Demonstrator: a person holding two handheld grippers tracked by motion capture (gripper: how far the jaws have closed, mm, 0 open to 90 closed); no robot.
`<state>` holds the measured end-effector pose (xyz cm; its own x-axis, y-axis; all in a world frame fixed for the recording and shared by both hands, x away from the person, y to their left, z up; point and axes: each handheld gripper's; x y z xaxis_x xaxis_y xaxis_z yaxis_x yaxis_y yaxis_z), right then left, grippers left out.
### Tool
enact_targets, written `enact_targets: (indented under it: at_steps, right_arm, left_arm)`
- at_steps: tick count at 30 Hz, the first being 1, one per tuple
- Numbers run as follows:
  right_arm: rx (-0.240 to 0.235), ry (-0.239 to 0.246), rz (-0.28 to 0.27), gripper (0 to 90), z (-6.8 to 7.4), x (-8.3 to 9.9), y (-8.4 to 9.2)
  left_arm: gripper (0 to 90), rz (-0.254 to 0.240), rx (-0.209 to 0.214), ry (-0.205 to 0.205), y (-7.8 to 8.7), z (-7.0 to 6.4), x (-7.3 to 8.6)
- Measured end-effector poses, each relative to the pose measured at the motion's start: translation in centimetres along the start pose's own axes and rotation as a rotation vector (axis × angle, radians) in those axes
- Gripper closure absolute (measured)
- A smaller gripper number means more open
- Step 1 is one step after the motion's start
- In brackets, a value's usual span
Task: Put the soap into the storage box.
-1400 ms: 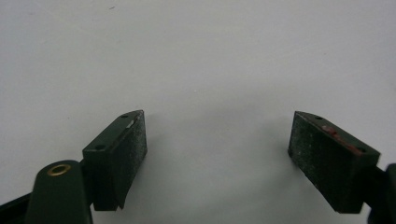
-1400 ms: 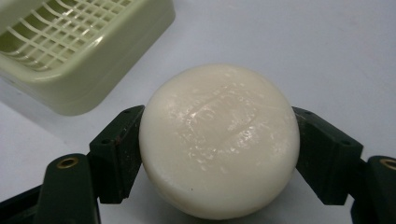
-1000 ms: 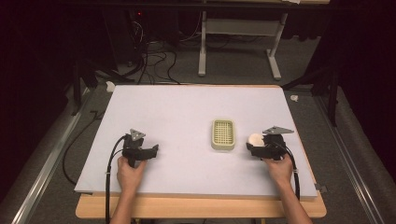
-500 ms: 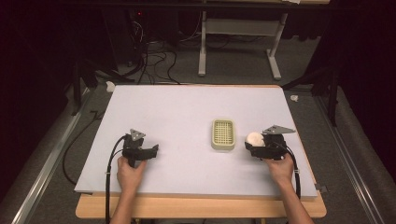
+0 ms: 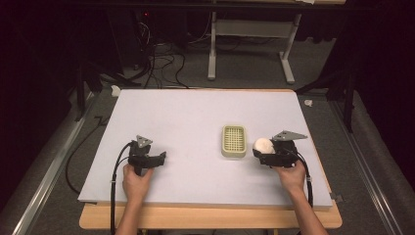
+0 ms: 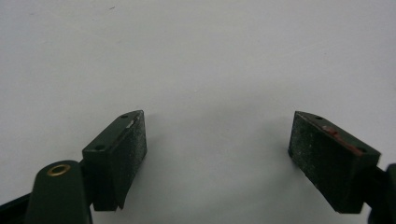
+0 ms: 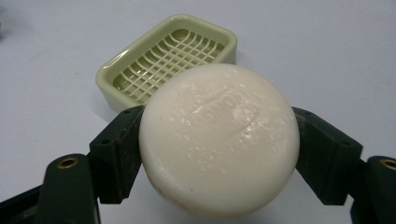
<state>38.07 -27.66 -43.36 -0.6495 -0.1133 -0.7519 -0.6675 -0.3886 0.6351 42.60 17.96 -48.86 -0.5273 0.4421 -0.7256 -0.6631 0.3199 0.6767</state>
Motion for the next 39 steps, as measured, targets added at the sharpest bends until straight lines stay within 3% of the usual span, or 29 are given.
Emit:
enact_targets:
  at_steps: [23,39]
  right_arm:
    - [-0.058,0.018,-0.021,24.6,1.5,-1.4,0.4]
    - [-0.100,0.032,-0.011,24.6,2.5,-2.8,-0.3]
  left_arm:
    - [19.7,0.000,0.001,0.001,0.0,0.0,0.0]
    - [19.6,0.000,0.000,0.000,0.0,0.0,0.0]
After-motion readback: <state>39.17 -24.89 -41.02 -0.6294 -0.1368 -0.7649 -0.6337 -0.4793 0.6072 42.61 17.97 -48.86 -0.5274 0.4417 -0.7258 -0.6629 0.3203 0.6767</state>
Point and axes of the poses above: each handheld gripper's, and its own axes: y roughly backward along the jaws, x roughly out of its underside, z roughly to its left, and after that the axes turned 10 degrees about -y, right-handed
